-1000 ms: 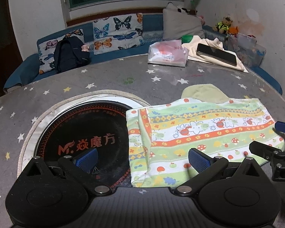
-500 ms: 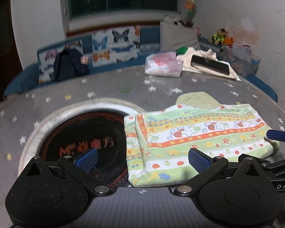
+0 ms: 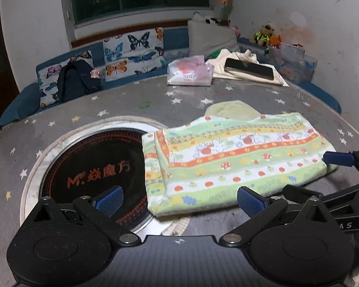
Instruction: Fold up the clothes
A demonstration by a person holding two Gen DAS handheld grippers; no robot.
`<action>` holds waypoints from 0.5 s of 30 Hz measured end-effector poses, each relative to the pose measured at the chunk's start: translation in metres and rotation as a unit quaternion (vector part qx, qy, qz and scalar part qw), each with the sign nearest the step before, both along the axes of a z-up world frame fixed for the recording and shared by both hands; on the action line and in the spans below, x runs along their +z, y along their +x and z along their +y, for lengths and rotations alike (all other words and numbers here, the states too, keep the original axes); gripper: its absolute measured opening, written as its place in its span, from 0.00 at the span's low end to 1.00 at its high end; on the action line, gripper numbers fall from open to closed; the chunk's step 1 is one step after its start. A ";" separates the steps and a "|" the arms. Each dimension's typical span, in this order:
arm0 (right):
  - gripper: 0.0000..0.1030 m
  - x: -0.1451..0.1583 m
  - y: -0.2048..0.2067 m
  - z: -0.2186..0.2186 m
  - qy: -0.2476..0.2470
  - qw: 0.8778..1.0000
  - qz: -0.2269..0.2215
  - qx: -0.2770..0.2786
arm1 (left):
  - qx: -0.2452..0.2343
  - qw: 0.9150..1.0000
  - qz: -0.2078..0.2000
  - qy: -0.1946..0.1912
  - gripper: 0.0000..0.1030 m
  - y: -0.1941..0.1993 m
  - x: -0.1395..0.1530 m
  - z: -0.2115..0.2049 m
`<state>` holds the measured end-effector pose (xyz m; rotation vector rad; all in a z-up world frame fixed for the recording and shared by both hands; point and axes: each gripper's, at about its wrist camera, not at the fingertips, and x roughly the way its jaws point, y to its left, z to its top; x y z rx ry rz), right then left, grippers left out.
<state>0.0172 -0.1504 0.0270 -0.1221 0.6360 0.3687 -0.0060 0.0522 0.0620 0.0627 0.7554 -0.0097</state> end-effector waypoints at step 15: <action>1.00 0.005 -0.007 -0.002 0.018 1.000 -0.007 0.008 | -0.007 1.000 0.030 0.003 1.00 -0.009 -0.001 0.002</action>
